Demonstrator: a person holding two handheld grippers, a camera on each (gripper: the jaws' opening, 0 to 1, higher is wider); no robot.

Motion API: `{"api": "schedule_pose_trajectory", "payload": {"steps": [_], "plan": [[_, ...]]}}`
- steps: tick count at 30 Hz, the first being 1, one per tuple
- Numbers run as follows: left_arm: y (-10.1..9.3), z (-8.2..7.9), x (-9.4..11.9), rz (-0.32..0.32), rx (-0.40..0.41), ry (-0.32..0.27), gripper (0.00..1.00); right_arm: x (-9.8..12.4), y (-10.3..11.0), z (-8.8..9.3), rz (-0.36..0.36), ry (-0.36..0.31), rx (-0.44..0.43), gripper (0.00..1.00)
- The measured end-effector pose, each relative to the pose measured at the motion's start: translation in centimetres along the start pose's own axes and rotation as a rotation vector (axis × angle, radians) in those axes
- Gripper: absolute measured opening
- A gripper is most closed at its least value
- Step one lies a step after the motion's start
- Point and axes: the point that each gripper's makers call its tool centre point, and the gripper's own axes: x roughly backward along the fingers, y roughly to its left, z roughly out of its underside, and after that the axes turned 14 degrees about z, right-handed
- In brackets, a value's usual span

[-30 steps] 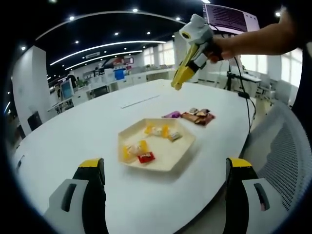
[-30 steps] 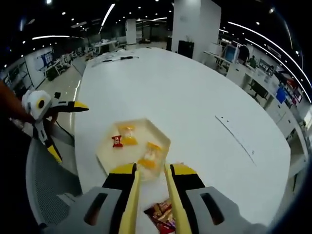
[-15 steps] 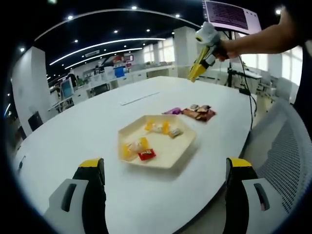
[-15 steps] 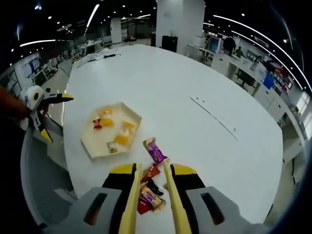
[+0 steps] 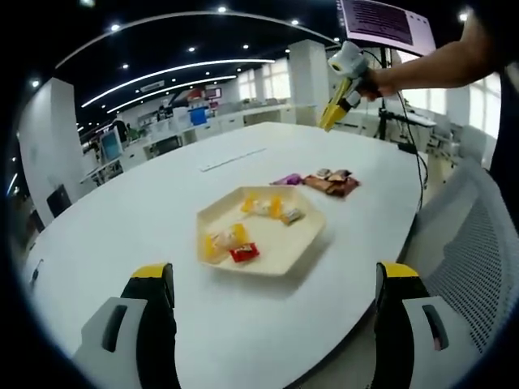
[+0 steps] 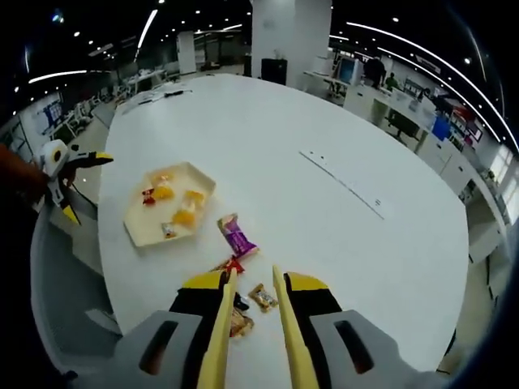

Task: Place the target food into the container with the food tongs after gripping and lifting it, then release it inside without dropping or visibly crushing the food.

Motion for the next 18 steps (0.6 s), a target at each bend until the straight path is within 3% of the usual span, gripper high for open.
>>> {"api": "schedule_pose_trajectory", "payload": {"steps": [9, 18], "plan": [[-0.1, 0.3, -0.1, 0.004, 0.002, 0.02, 1.0, -0.9, -0.3, 0.9, -0.007, 0.002, 0.007, 0.27], [-0.1, 0.5, -0.2, 0.005, 0.005, 0.027, 1.0, -3.7, -0.1, 3.4, -0.028, 0.022, 0.027, 0.26]]}}
